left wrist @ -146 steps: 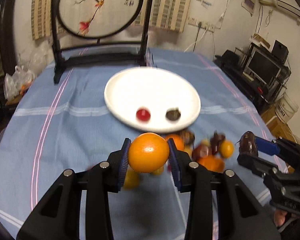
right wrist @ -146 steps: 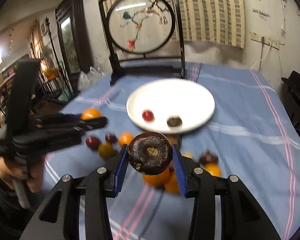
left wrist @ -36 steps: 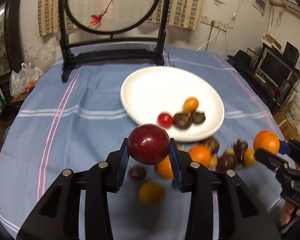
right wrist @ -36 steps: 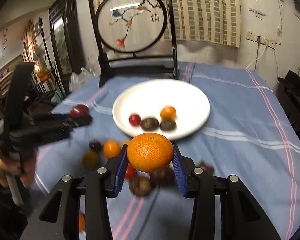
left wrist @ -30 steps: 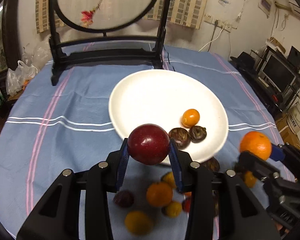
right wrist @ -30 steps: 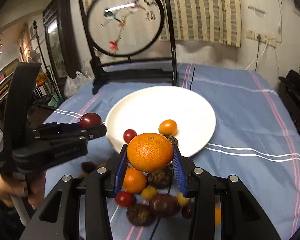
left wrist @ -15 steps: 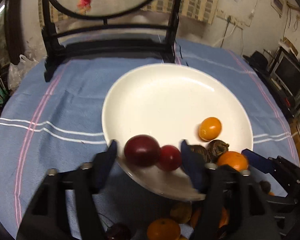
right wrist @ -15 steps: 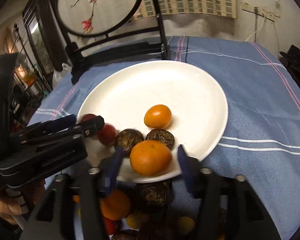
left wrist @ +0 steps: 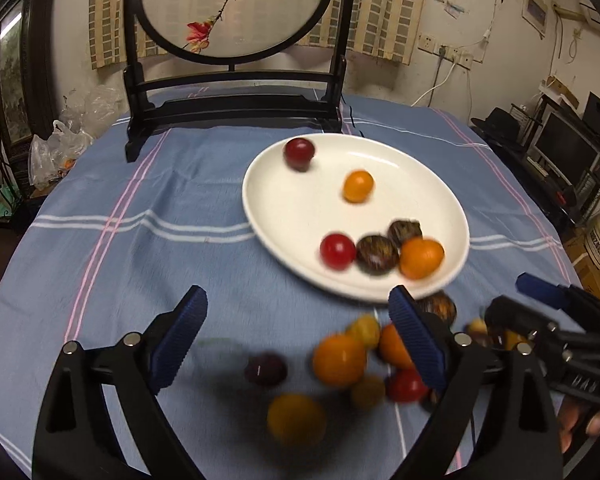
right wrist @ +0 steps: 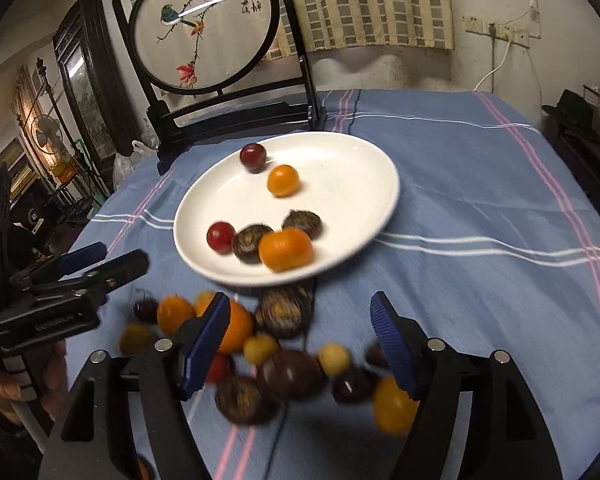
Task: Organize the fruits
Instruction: 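Place the mandarin and red plum on the white plate, opening both tools, then grasp a mandarin orange with the left tool while the right tool grasps a yellow-orange tomato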
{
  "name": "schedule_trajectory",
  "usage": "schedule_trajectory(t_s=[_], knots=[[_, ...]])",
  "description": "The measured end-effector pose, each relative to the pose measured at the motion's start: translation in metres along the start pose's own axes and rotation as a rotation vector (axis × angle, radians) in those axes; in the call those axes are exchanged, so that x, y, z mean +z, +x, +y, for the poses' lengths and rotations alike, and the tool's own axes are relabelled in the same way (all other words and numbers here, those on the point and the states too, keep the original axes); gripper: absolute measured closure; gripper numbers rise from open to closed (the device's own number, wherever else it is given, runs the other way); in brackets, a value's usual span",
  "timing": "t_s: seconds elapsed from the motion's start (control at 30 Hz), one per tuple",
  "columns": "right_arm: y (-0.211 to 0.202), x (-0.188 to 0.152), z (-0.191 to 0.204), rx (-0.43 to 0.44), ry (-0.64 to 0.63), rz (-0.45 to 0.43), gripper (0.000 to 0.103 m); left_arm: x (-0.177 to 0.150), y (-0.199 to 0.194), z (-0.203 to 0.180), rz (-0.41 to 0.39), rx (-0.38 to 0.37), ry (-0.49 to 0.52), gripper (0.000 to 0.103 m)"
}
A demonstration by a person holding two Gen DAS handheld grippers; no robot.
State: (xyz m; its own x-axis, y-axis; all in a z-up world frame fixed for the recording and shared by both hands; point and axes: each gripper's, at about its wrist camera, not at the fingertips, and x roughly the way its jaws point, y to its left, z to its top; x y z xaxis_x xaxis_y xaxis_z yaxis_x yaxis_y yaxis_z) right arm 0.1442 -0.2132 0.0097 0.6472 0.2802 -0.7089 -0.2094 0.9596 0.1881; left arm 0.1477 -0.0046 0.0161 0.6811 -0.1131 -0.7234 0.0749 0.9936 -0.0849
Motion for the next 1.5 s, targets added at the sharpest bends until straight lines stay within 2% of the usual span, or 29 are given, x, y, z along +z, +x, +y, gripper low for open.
schedule_trajectory(t_s=[0.27, 0.5, 0.63, 0.87, 0.93, 1.07, 1.17, 1.3, 1.4, 1.5], knots=[[-0.027, -0.045, -0.013, -0.045, 0.001, 0.007, 0.029, -0.045, -0.026, -0.002, 0.030, -0.019, 0.027, 0.012], [-0.029, -0.084, -0.017, -0.036, 0.023, 0.076, 0.028, -0.089, -0.040, -0.011, 0.082, -0.052, 0.082, 0.012], [-0.030, -0.095, -0.016, -0.020, 0.034, 0.094, 0.028, -0.109, -0.044, -0.018, 0.119, -0.066, 0.124, 0.012], [-0.034, -0.103, -0.005, -0.020, 0.008, 0.099, 0.027, -0.126, -0.049, -0.027, 0.153, -0.100, 0.130, 0.012], [-0.036, -0.104, -0.004, -0.020, 0.002, 0.099, 0.023, -0.130, -0.052, -0.031, 0.159, -0.115, 0.138, 0.012], [-0.040, -0.107, -0.003, -0.023, 0.001, 0.095, 0.022, -0.143, -0.047, -0.041, 0.222, -0.167, 0.189, 0.012], [-0.040, -0.106, -0.006, -0.034, 0.009, 0.095, 0.022, -0.150, -0.045, -0.045, 0.219, -0.150, 0.215, 0.024], [-0.038, -0.105, -0.013, -0.065, 0.034, 0.101, 0.022, -0.154, -0.050, -0.051, 0.169, -0.118, 0.297, 0.060], [-0.036, -0.104, -0.017, -0.095, 0.039, 0.110, 0.022, -0.157, -0.054, -0.058, 0.144, -0.091, 0.370, 0.060], [-0.035, -0.096, -0.020, -0.130, 0.022, 0.106, 0.022, -0.154, -0.053, -0.055, 0.152, -0.106, 0.360, 0.061]])
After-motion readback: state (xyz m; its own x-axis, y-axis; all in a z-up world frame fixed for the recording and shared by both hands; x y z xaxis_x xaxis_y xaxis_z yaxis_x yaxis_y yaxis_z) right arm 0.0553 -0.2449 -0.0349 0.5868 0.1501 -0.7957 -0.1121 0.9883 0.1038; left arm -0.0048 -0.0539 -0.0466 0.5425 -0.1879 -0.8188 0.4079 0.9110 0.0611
